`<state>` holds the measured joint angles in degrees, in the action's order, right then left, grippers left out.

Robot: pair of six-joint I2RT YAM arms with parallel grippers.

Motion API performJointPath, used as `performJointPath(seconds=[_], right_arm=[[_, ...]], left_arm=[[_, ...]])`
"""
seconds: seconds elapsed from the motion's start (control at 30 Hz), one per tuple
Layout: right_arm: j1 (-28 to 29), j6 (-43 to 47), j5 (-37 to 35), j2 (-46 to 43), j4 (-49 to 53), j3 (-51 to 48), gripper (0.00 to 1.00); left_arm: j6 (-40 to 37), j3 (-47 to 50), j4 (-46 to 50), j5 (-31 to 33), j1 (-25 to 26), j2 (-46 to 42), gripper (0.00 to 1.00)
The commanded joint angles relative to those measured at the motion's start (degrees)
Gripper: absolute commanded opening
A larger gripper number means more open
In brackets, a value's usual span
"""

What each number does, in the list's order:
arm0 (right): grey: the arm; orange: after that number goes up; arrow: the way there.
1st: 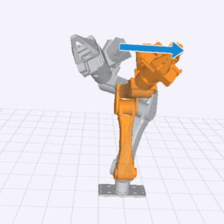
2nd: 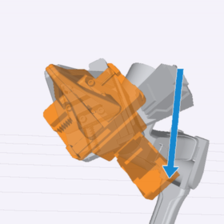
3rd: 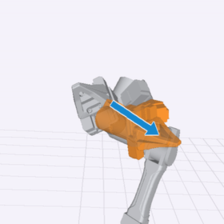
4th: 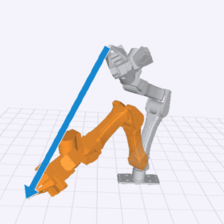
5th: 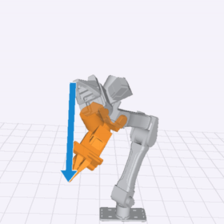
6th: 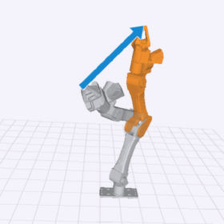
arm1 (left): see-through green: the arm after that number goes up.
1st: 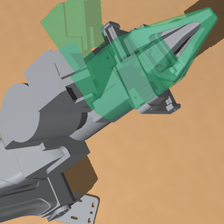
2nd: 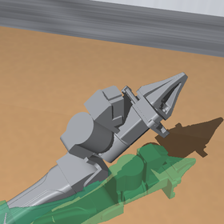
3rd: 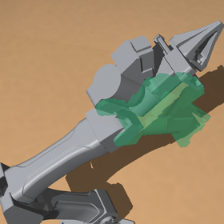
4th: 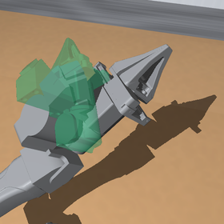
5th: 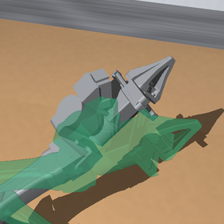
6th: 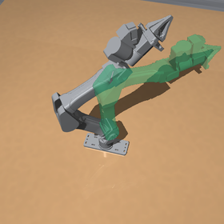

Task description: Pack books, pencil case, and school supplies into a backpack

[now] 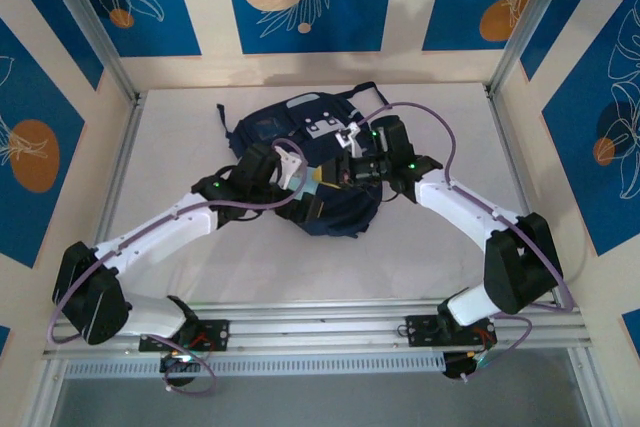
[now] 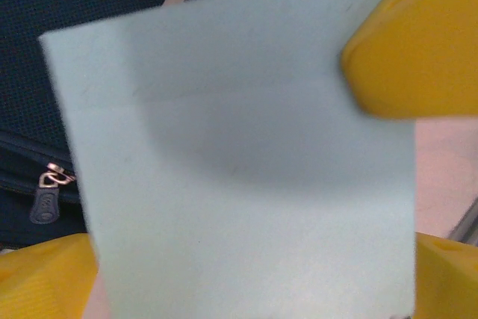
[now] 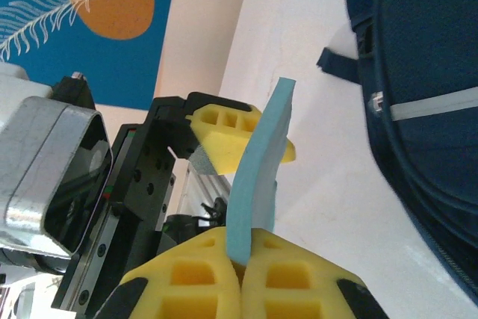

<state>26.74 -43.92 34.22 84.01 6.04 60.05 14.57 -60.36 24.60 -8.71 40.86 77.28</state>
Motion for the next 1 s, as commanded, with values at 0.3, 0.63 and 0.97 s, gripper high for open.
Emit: performJointPath(seconds=[0.3, 0.63, 0.97], right_arm=[[-20.7, -1.7, -15.3, -15.4, 12.4, -9.2, 0.00], [-33.7, -2.0, -13.0, -23.4, 16.2, -15.7, 0.00], [-35.4, -2.2, -9.2, -25.1, 14.5, -16.8, 0.00]], left_arm=[[-7.8, -8.6, -5.1, 11.4, 4.7, 12.0, 0.84], [-16.4, -18.5, -3.1, 21.9, 9.0, 25.2, 0.86], [-18.3, -20.2, -8.5, 29.0, 8.9, 30.9, 0.53]])
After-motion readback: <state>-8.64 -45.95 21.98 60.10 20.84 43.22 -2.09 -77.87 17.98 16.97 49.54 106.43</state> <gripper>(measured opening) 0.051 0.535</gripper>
